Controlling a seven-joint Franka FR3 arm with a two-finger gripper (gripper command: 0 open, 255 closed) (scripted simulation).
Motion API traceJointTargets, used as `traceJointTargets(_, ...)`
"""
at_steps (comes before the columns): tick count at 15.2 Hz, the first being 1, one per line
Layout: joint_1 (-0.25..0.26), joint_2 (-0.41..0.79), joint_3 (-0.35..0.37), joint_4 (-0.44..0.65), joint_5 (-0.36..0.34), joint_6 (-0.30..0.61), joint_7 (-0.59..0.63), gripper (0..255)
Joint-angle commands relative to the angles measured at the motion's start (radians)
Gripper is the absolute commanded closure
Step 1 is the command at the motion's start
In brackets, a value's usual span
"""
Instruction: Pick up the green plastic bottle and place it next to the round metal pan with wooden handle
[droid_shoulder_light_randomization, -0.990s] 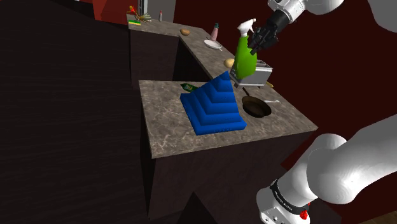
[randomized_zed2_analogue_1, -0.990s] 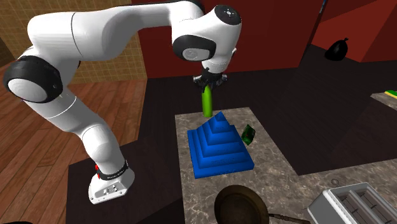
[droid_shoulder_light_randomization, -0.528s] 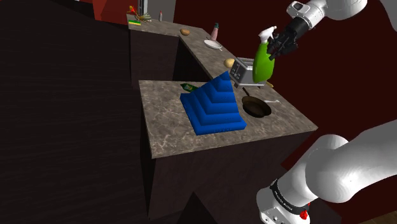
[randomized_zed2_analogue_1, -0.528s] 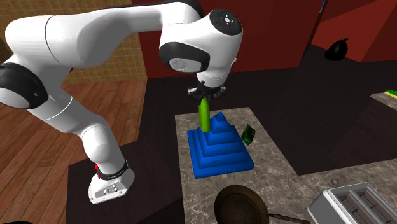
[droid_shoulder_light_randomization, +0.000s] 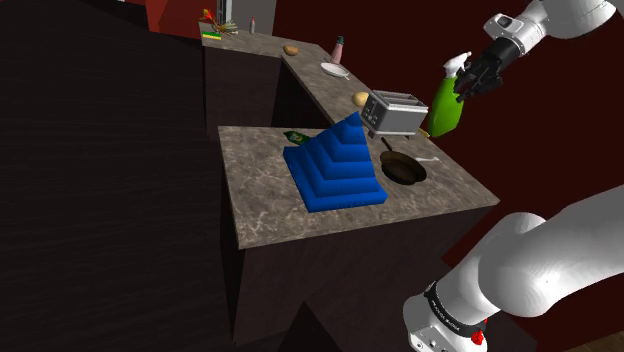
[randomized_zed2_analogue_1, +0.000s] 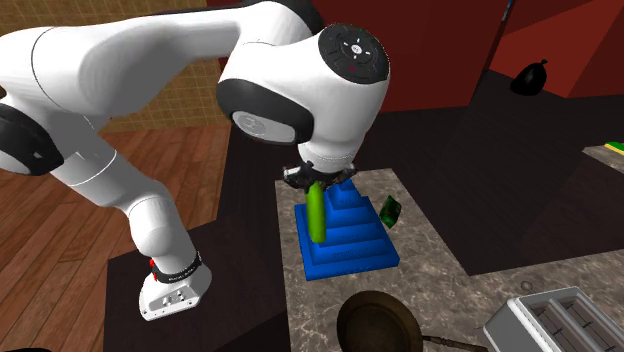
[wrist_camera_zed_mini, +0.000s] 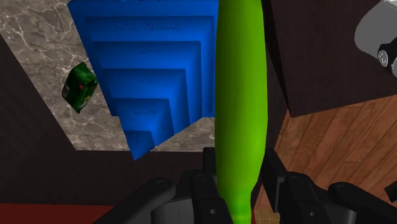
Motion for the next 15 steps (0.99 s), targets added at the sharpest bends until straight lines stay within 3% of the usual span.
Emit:
traceJointTargets(1,-0.009,0.012,-0.043,0.023,-0.010,-0.030,-0.050,255)
traceJointTargets(6,-0.012,0.111,-0.204,0.127,0.005,-0.121,-0.213,255)
traceJointTargets(10,-0.023,0.264,-0.368,0.226,0.077,-0.205,-0.384,255)
traceJointTargets(15,-0.024,0.212,-0.333,0.134,0.034,-0.125,-0.372,255)
